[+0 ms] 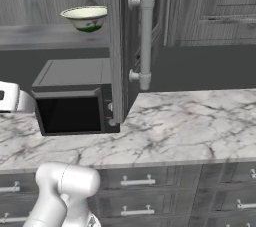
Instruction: Move the bowls from the cabinet to the plates on the dining table.
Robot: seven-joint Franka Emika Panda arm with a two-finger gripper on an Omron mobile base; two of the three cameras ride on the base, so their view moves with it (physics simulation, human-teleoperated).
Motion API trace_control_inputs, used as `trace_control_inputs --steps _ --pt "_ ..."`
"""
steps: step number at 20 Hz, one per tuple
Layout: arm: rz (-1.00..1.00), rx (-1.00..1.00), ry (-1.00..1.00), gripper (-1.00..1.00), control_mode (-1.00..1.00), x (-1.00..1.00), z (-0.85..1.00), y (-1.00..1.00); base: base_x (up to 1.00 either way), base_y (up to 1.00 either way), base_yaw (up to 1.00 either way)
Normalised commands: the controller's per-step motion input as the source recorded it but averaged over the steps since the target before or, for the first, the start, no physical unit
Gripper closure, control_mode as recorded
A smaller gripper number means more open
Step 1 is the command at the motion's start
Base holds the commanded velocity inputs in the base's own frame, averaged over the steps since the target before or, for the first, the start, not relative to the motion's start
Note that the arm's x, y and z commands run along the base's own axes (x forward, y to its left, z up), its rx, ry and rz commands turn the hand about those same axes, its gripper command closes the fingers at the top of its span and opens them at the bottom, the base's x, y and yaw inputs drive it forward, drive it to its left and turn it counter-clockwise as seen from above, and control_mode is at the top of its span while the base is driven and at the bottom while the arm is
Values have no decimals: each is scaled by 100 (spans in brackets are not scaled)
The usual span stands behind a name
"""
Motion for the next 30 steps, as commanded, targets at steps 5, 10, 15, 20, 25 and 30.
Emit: trace_control_inputs --steps 5,10,15,20,25,30 --pt "0 4 -13 -100 -100 -20 61 0 0 0 0" --pt "0 12 1 -100 -100 -15 77 0 0 0 0" --pt "0 15 2 -100 -100 -25 63 -1 0 0 0" --pt "-6 13 4 -100 -100 -13 35 -15 0 0 0" --pt "-3 12 23 -100 -100 25 0 -9 0 0 0" --pt "-5 0 0 -100 -100 43 0 0 0 0 0"
